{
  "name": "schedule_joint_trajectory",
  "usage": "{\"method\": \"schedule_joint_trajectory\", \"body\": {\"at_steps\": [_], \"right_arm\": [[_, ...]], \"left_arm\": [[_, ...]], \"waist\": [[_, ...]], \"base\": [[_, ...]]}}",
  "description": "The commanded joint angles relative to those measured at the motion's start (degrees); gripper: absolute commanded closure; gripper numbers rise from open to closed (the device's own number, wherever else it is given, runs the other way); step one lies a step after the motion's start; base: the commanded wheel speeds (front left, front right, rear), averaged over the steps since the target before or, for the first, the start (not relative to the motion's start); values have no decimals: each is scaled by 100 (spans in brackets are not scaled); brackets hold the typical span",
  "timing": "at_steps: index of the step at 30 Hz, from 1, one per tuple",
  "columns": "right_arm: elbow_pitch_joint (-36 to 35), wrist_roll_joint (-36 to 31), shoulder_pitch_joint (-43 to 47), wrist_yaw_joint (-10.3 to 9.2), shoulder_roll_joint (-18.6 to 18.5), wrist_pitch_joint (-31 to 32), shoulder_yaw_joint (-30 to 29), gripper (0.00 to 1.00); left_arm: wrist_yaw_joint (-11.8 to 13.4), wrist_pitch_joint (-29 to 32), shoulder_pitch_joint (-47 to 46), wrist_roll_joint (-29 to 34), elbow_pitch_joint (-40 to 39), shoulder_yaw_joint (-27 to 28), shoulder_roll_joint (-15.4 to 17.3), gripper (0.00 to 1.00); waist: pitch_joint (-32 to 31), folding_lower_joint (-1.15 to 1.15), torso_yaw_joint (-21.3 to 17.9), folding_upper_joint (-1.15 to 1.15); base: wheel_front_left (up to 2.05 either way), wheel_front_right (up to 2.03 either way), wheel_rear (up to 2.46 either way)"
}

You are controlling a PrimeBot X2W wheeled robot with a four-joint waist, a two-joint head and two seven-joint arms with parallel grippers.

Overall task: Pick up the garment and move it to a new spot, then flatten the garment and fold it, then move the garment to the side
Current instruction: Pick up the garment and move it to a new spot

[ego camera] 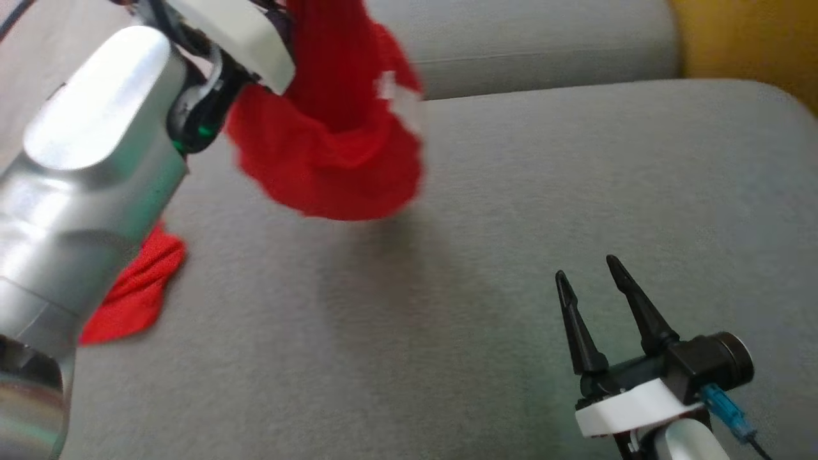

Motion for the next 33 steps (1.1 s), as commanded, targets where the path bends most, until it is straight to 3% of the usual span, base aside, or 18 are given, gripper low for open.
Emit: {"method": "schedule_joint_trajectory", "body": {"at_steps": [1, 11, 18, 19, 20, 25, 28, 33], "right_arm": [[-218, 67, -149, 43, 15, -15, 142, 0], [-307, 206, -218, 43, 16, -15, 171, 0], [-327, 302, -311, 43, 16, -15, 181, 0], [-301, 312, -313, 43, 16, -15, 191, 0], [-279, 320, -318, 43, 16, -15, 192, 0], [-233, 369, -274, 43, 16, -15, 75, 0], [-172, 378, -217, 43, 16, -15, 4, 0], [-31, 386, -105, 43, 16, -15, -165, 0]], "left_arm": [[9, -14, -364, -95, -221, 145, 135, 100], [16, -155, 557, -500, -159, -156, 15, 100], [231, -798, 1549, -91, 630, -590, 24, 100], [267, -874, 1644, -27, 775, -636, 6, 62], [311, -949, 1730, 3, 899, -640, -27, 0], [485, -1165, 2051, 84, 1174, -437, -264, 0], [762, -1185, 2383, 92, 1000, 193, -403, 0], [1267, -1188, 3469, 802, 357, 1343, -550, 0]], "waist": [[-88, 1, -544, 0], [269, 1, -1524, 0], [716, 1, -1767, 0], [733, 1, -1773, 0], [743, 1, -1772, 0], [636, 1, -1561, 0], [492, 1, -1357, 0], [157, 1, -966, 0]], "base": [[0, 0, 0], [0, 0, 0], [0, 0, 0], [0, 0, 0], [0, 0, 0], [0, 0, 0], [0, 0, 0], [0, 0, 0]]}}
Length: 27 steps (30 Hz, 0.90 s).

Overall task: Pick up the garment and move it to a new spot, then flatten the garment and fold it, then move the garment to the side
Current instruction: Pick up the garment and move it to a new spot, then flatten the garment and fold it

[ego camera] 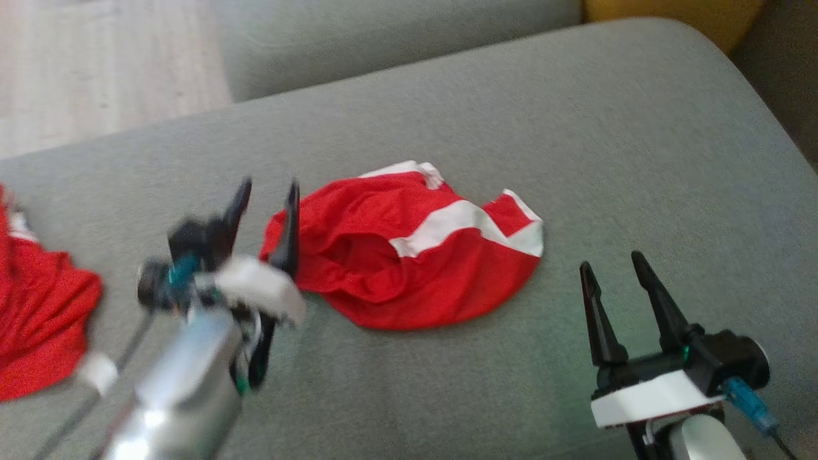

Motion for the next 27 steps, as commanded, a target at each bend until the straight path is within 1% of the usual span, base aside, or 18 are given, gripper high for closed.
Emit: {"method": "schedule_joint_trajectory", "body": {"at_steps": [1, 4, 9, 13, 17, 19, 21, 24, 27], "right_arm": [[-107, -63, 2, 43, -3, -21, 91, 0], [-83, -168, 31, 43, -3, -21, 58, 0], [-90, -256, 120, 43, -3, -21, -161, 0], [-107, -296, 237, 43, -3, -21, -214, 0], [-138, -312, 403, 43, -3, -21, -324, 0], [-159, -341, 509, 43, -3, -21, -424, 0], [-182, -333, 633, 43, -3, -21, -507, 0], [-173, -317, 764, 43, -3, -21, -569, 0], [-147, -305, 876, 43, -3, -21, -548, 0]], "left_arm": [[136, -61, 262, 300, -325, 490, 16, 0], [325, -61, 913, 900, -875, 1113, -131, 0], [424, -61, 1969, 1866, -1892, 1983, -412, 0], [376, -62, 2794, 2482, -2563, 2488, -637, 0], [325, -62, 3538, 2828, -3134, 2957, -877, 0], [277, -62, 3859, 2948, -3360, 3135, -974, 0], [159, -62, 4123, 3092, -3527, 3204, -1041, 0], [116, -62, 4343, 3198, -3549, 3275, -1099, 0], [85, -62, 4509, 3543, -3541, 3275, -1136, 0]], "waist": [[-301, 1, 336, 0], [-440, 1, 585, 0], [-640, 1, 936, 0], [-784, 1, 1082, 0], [-921, 1, 1161, 0], [-976, 1, 1216, 0], [-1020, 1, 1282, 0], [-1058, 1, 1346, 0], [-1081, 1, 1406, 0]], "base": [[0, 0, 0], [0, 0, 0], [0, 0, 0], [0, 0, 0], [0, 0, 0], [0, 0, 0], [0, 0, 0], [0, 0, 0], [0, 0, 0]]}}
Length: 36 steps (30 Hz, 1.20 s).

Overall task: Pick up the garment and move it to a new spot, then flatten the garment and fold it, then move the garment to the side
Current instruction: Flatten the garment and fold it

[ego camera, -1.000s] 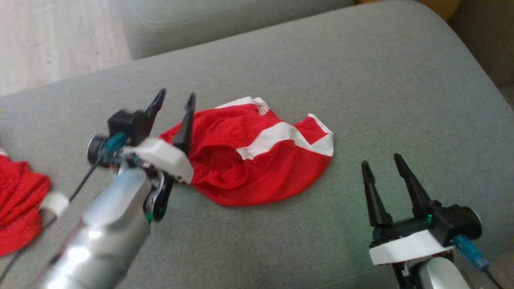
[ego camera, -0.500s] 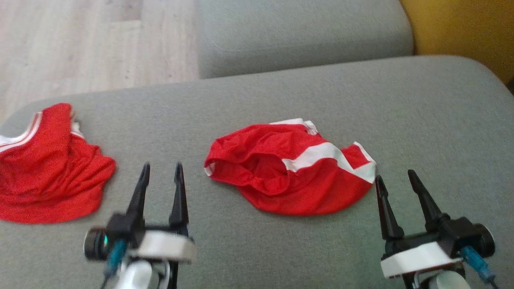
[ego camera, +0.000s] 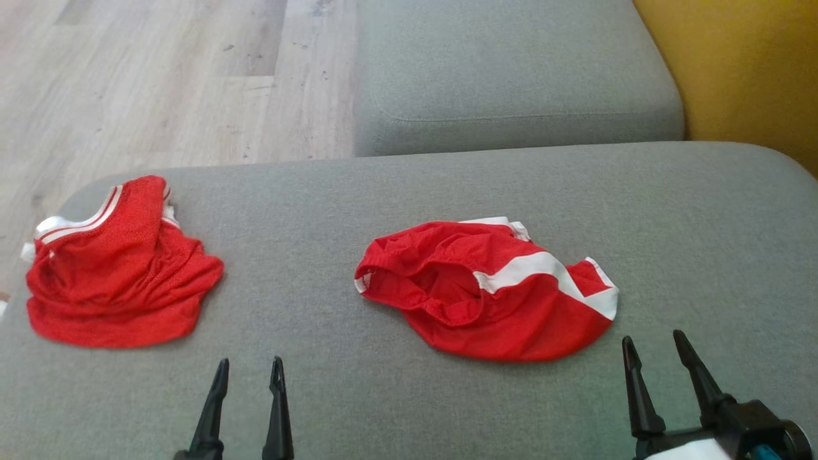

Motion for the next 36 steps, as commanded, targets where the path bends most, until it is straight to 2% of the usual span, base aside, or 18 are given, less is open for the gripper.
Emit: {"method": "schedule_joint_trajectory", "body": {"at_steps": [1, 13, 31, 36], "right_arm": [[-180, 15, -215, 43, -35, -22, 130, 0], [-168, 43, -230, 43, -35, -22, 243, 0], [-148, 76, -241, 43, -35, -22, 211, 0], [-150, 1, -249, 43, -35, -22, 304, 0]], "left_arm": [[-9, -54, -235, 6, -180, 212, -65, 0], [-30, -54, -272, 378, -52, 179, -108, 0], [24, -54, -272, 296, 91, 101, -112, 0], [79, -54, -327, 212, 208, 34, -112, 0]], "waist": [[-8, 1, 25, 0], [-48, 1, 129, 0], [-55, 1, 62, 0], [5, 1, -112, 0]], "base": [[0, 0, 0], [0, 0, 0], [0, 0, 0], [0, 0, 0]]}}
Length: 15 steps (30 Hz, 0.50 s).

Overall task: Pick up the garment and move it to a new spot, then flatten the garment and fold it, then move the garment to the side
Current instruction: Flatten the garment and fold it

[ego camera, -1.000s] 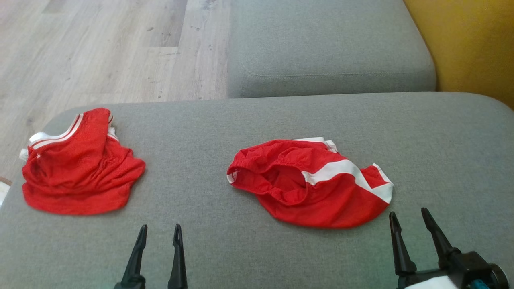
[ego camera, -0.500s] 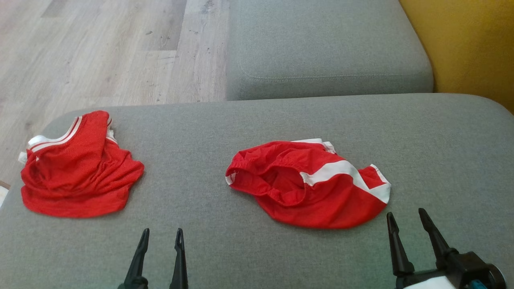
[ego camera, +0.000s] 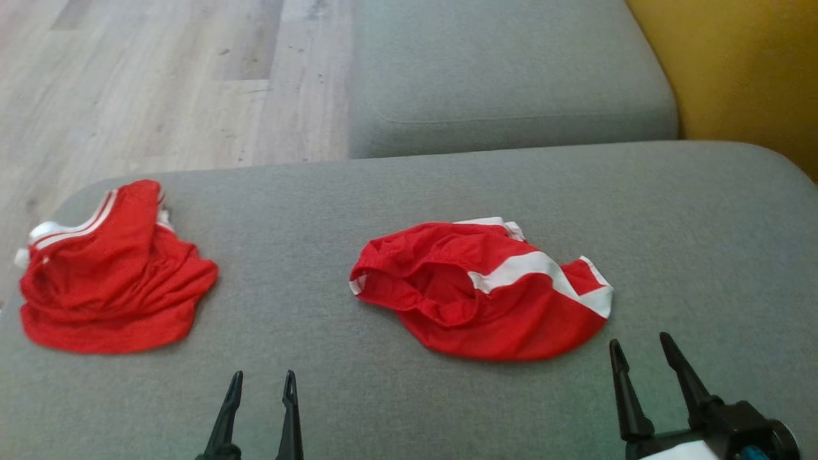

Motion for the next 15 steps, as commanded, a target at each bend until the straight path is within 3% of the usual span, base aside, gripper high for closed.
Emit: {"method": "schedule_joint_trajectory", "body": {"at_steps": [1, 10, 15], "right_arm": [[-181, -57, -272, 43, -37, -22, 155, 0], [-250, -140, -324, 43, -37, -22, 198, 0], [-293, -168, -451, 43, -37, -22, 275, 0]], "left_arm": [[54, -54, -363, -79, -128, 106, -51, 0], [-143, -55, -852, -270, 318, -382, -51, 0], [-388, 48, -1652, -1007, 959, -952, -51, 0]], "waist": [[60, 0, -123, 0], [322, 0, -588, 0], [647, 0, -900, 0]], "base": [[0, 0, 0], [0, 0, 0], [0, 0, 0]]}}
